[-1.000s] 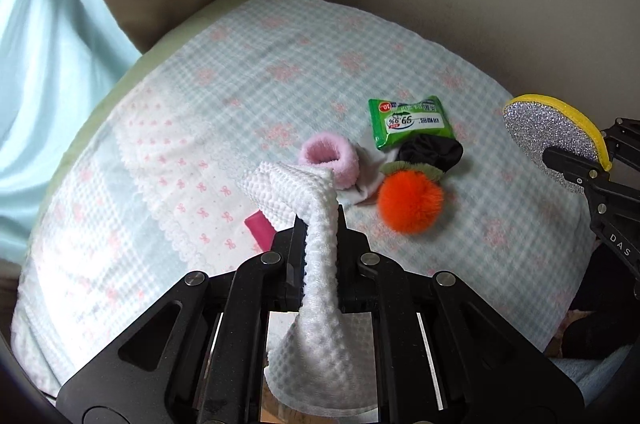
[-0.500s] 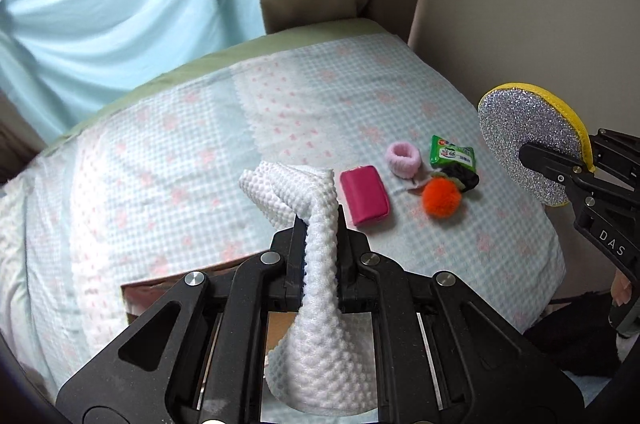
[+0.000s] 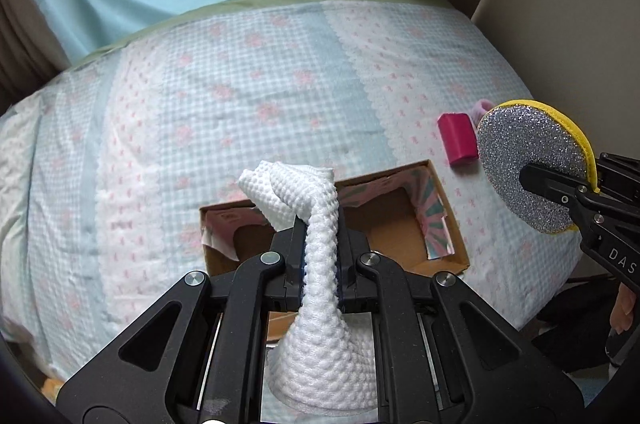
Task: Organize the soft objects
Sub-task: 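Carry cloth and brush into the cardboard box and open both tools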
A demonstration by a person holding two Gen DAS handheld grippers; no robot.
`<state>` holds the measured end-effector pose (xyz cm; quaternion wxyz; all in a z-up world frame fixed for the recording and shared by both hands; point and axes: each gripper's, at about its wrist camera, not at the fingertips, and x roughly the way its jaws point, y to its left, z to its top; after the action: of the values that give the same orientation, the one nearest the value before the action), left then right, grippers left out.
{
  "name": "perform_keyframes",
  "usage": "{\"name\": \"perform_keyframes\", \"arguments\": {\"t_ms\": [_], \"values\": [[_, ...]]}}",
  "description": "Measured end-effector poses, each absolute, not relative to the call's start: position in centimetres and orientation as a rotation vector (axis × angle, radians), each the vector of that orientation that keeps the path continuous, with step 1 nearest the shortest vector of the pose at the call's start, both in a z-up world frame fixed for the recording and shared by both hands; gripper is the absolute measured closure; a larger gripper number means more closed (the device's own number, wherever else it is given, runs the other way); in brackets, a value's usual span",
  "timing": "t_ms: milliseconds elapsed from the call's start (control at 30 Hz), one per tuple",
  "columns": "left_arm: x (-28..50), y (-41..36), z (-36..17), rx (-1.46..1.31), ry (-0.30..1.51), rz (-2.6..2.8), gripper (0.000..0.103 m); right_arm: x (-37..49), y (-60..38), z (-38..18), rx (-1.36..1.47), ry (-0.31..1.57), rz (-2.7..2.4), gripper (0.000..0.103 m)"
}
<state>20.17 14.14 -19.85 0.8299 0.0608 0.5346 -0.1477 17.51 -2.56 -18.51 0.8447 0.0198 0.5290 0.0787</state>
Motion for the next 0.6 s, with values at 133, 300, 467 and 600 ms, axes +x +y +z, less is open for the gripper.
{"name": "perform_keyframes", "arguments": {"t_ms": [133,300,467,600], "values": [[21.4,16.4,-23.9,0.128,1.218,-0.32,0.095,18.6,-0.6,-21.9,0.078,1.201,0.138,0.087],[22.8,16.8,-28.6,0.1,1.318,-0.348,0.095,20.3,0.3,-26.0,0.114,1.309,0.099,0.087],[23.6,15.1,-32.3,0.096,1.389,-0.369,0.095,21.8,-0.8,-29.3,0.164,1.394,0.056,0.087],[24.2,14.4,-34.2,0.102,1.435,-0.374,0.095,22.7,-1.3,-30.7,0.189,1.442,0.043,0.087]]}}
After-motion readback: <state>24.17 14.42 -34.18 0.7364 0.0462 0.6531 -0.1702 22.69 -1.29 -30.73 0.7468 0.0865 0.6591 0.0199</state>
